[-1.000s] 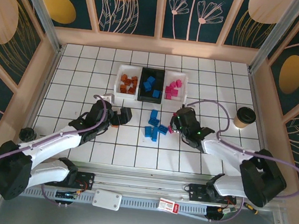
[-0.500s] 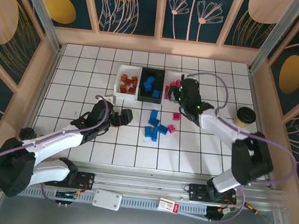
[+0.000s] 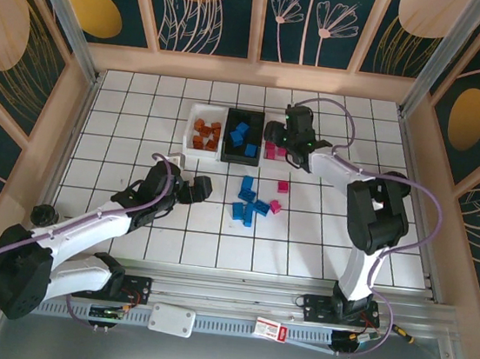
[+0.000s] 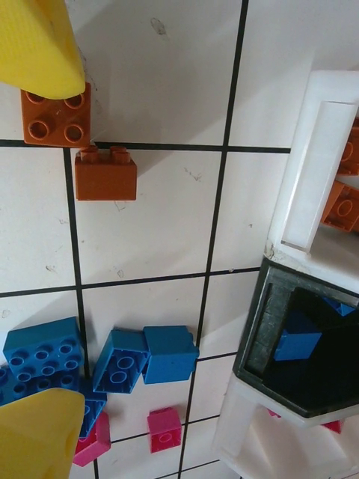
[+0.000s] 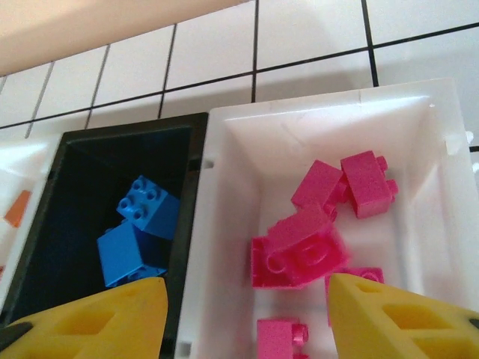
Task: Sort the legos into containers by color
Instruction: Place the lego in the container, then pick up the lego from the center of the table.
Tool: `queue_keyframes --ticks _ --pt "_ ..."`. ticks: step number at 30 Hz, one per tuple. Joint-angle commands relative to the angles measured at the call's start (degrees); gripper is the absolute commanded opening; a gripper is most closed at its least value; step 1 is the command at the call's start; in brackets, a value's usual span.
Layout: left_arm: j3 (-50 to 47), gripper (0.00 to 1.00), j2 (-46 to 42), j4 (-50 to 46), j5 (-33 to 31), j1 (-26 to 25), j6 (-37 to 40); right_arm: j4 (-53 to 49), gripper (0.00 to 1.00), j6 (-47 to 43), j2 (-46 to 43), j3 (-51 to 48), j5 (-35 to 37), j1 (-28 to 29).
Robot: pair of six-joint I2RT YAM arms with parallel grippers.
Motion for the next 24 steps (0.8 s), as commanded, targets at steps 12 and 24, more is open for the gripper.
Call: queue_keyframes --ticks 12,24 --pt "-0.50 0.99 -0.07 -1.12 -1.99 -0.03 0.13 -4.95 0.61 6.18 -29.01 -31.68 -0.33 18.01" --pt "-0.57 0.98 2.86 0.44 -1.34 -0.05 -0.23 -1.78 0.63 9.97 -20.18 -34.16 -1.03 28.93"
